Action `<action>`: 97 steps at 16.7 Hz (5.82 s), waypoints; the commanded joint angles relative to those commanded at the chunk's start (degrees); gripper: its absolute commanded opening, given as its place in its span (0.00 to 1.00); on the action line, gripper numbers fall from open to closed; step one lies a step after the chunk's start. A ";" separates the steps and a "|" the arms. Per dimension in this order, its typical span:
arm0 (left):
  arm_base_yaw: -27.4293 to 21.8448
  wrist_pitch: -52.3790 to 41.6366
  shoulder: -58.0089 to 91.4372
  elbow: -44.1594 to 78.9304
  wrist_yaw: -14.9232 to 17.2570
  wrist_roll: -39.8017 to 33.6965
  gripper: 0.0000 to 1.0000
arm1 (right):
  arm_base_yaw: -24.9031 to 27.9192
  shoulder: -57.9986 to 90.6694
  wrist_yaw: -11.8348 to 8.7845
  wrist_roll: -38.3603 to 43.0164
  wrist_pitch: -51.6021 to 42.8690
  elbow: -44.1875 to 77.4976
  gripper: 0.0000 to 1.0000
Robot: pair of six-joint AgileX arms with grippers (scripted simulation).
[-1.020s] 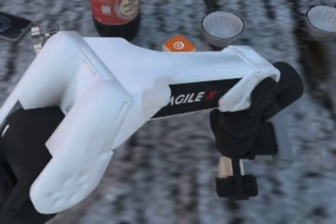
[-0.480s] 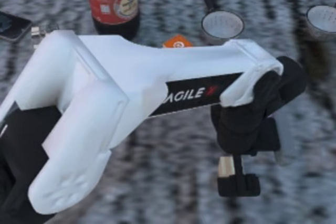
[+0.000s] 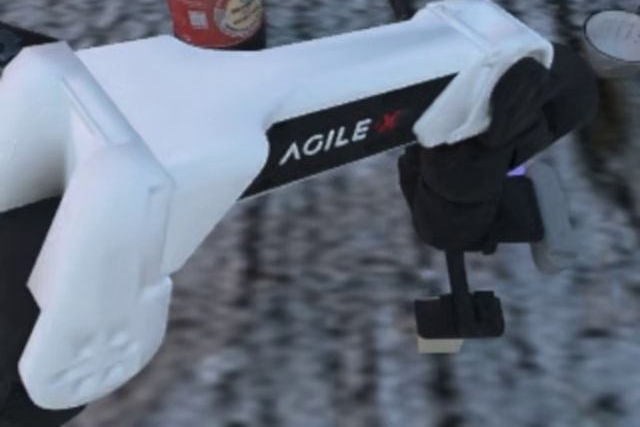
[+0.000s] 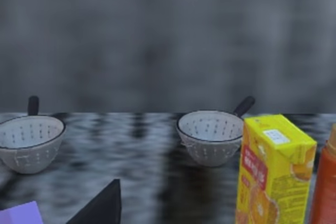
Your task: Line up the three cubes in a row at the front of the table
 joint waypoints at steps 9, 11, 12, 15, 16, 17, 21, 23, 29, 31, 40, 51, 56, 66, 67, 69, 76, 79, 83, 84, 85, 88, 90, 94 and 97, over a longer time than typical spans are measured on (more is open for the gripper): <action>12.48 3.59 -6.01 -9.41 -0.26 3.25 1.00 | 0.00 0.00 0.00 0.00 0.00 0.00 1.00; 20.52 5.34 -9.36 -14.95 -0.32 5.01 1.00 | 0.00 0.00 0.00 0.00 0.00 0.00 1.00; 25.00 6.23 -11.09 -17.92 -0.36 5.97 1.00 | 0.00 0.00 0.00 0.00 0.00 0.00 1.00; 38.24 8.93 -16.29 -26.67 -0.48 8.87 1.00 | 0.00 0.00 0.00 0.00 0.00 0.00 1.00; 41.78 9.80 -17.92 -29.26 -0.52 9.74 1.00 | 0.00 0.00 0.00 0.00 0.00 0.00 1.00; 44.74 10.62 -19.41 -31.56 -0.55 10.52 1.00 | 0.00 0.00 0.00 0.00 0.00 0.00 1.00; 50.41 12.53 -22.85 -36.46 -0.60 12.17 1.00 | 0.00 0.00 0.00 0.00 0.00 0.00 1.00; 50.41 12.54 -22.85 -36.47 -0.60 12.17 1.00 | 0.00 0.00 0.00 0.00 0.00 0.00 1.00; 50.32 16.32 -20.98 -38.43 -0.59 12.12 1.00 | 0.00 0.00 0.00 0.00 0.00 0.00 1.00; 50.38 20.63 -19.11 -40.79 -0.57 12.18 1.00 | 0.00 0.00 0.00 0.00 0.00 0.00 1.00; 50.53 31.71 -14.14 -46.93 -0.54 12.41 1.00 | 0.00 0.00 0.00 0.00 0.00 0.00 1.00; 50.53 31.71 -14.14 -46.93 -0.54 12.41 0.25 | 0.00 0.00 0.00 0.00 0.00 0.00 1.00; 50.53 31.71 -14.14 -46.93 -0.54 12.41 0.00 | 0.00 0.00 0.00 0.00 0.00 0.00 1.00; 50.57 28.09 -16.50 -45.14 0.12 11.98 0.00 | 0.00 0.00 0.00 0.00 0.00 0.00 1.00; 50.74 26.15 -17.29 -44.14 0.11 11.94 0.00 | 0.00 0.00 0.00 0.00 0.00 0.00 1.00; 51.19 21.42 -19.31 -41.75 0.10 11.74 0.00 | 0.00 0.00 0.00 0.00 0.00 0.00 1.00; 51.21 15.70 -22.26 -38.60 0.06 11.84 0.00 | 0.00 0.00 0.00 0.00 0.00 0.00 1.00; 49.15 15.14 -21.52 -37.33 0.06 11.54 0.00 | 0.00 0.00 0.00 0.00 0.00 0.00 1.00; 38.03 12.51 -18.29 -32.21 0.06 10.06 0.00 | 0.00 0.00 0.00 0.00 0.00 0.00 1.00; 33.96 11.70 -17.33 -30.61 0.05 9.51 0.00 | 0.00 0.00 0.00 0.00 0.00 0.00 1.00; 29.62 10.89 -16.40 -28.97 0.05 8.91 0.00 | 0.00 0.00 0.00 0.00 0.00 0.00 1.00; 16.65 8.67 -13.92 -24.13 0.04 6.99 0.00 | 0.00 0.00 0.00 0.00 0.00 0.00 1.00; 9.97 7.51 -12.72 -21.43 0.02 5.85 0.00 | 0.00 0.00 0.00 0.00 0.00 0.00 1.00; 3.88 6.44 -11.72 -18.61 -0.05 4.62 0.00 | 0.00 0.00 0.00 0.00 0.00 0.00 1.00; 3.81 6.43 -11.70 -18.57 -0.05 4.61 0.00 | 0.00 0.00 0.00 0.00 0.00 0.00 1.00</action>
